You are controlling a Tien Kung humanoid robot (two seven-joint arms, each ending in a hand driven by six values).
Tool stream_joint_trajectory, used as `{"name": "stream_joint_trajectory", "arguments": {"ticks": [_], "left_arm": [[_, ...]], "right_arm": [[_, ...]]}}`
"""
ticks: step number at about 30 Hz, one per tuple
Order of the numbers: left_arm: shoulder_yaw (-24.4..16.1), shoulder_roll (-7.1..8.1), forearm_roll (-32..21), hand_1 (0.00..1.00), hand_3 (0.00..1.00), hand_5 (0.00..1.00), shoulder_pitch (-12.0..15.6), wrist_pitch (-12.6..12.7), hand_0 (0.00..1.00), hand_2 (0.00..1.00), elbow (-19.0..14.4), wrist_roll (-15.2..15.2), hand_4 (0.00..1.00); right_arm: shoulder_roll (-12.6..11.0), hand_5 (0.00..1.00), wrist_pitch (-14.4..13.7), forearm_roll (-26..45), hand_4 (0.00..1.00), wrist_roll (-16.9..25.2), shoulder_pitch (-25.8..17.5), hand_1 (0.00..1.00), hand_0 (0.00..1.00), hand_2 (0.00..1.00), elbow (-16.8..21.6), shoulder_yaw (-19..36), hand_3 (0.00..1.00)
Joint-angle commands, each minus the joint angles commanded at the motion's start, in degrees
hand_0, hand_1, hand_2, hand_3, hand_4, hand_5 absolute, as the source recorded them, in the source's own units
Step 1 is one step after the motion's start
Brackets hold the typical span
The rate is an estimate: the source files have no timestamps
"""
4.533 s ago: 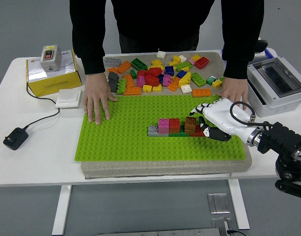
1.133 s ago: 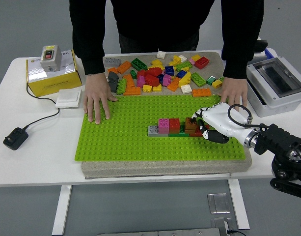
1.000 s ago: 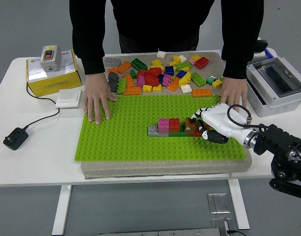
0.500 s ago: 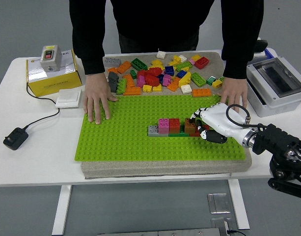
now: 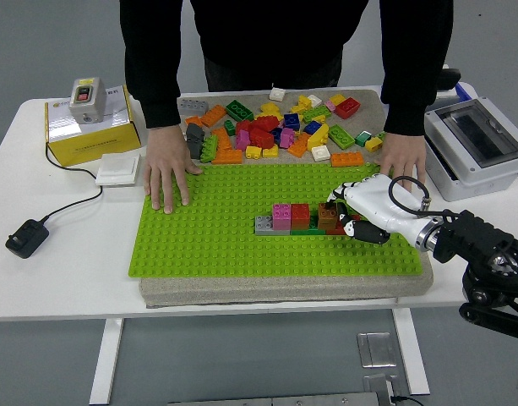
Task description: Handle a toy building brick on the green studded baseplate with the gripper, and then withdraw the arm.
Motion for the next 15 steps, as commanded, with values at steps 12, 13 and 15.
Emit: {"name": "stream_joint_trajectory", "arguments": {"ticks": [12, 13, 15], "left_arm": [[0.6, 0.02, -0.5, 0.650, 0.630, 0.720, -0.1, 0.0, 0.671, 0.571, 0.0, -0.1, 0.122], [0.6, 0.01, -0.6, 0.650, 0.630, 0.720, -0.1, 0.0, 0.671, 0.571, 0.0, -0.2, 0.122], [0.6, -0.02, -0.6, 0.650, 0.630, 0.720, 0.0, 0.0, 0.671, 0.571, 0.0, -0.1, 0.122]], "right_arm": [[0.7, 0.422, -0.1, 0.6, 0.002, 0.2, 0.1, 0.174, 0.111, 0.730, -0.7, -0.4, 0.675], [0.7, 0.422, -0.1, 0.6, 0.002, 0.2, 0.1, 0.174, 0.111, 0.730, -0.8, -0.4, 0.675], [0.8, 0.422, -0.1, 0.8, 0.002, 0.2, 0.2, 0.174, 0.111, 0.730, -1.0, -0.3, 0.675]]}}
